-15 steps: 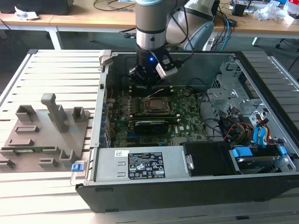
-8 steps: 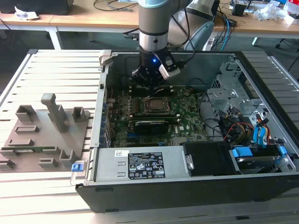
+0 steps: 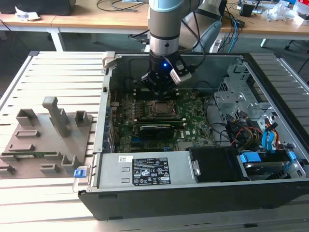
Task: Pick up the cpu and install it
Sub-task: 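Install the first cpu locking lever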
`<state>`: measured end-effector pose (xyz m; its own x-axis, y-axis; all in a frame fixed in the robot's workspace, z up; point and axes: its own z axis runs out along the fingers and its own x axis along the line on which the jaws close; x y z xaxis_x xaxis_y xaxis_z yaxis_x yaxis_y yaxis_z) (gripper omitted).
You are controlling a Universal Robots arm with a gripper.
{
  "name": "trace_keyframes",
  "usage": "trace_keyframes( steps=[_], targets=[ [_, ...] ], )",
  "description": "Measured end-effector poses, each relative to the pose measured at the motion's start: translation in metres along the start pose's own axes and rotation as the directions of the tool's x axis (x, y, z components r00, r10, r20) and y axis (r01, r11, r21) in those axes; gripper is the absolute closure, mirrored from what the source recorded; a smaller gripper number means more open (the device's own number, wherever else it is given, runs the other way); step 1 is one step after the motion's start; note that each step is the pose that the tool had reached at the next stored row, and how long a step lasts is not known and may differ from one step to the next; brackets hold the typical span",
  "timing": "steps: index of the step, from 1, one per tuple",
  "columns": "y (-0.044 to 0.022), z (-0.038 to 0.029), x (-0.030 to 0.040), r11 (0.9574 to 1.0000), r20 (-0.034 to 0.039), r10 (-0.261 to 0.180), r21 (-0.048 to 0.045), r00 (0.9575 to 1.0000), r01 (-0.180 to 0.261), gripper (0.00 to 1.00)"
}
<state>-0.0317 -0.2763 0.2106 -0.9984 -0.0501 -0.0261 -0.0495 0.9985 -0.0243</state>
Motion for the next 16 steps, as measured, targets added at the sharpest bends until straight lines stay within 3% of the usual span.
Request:
trace_keyframes(
  steps=[12, 16],
  targets=[
    [-0.0001, 0.0085, -0.0180, 0.9999, -0.0011, 0.000, 0.0141, 1.0000, 0.000, 0.89],
    [0.0053, 0.0104, -0.0216, 0.9999, -0.0007, -0.001, 0.0140, 1.0000, 0.001, 0.89]
  ],
)
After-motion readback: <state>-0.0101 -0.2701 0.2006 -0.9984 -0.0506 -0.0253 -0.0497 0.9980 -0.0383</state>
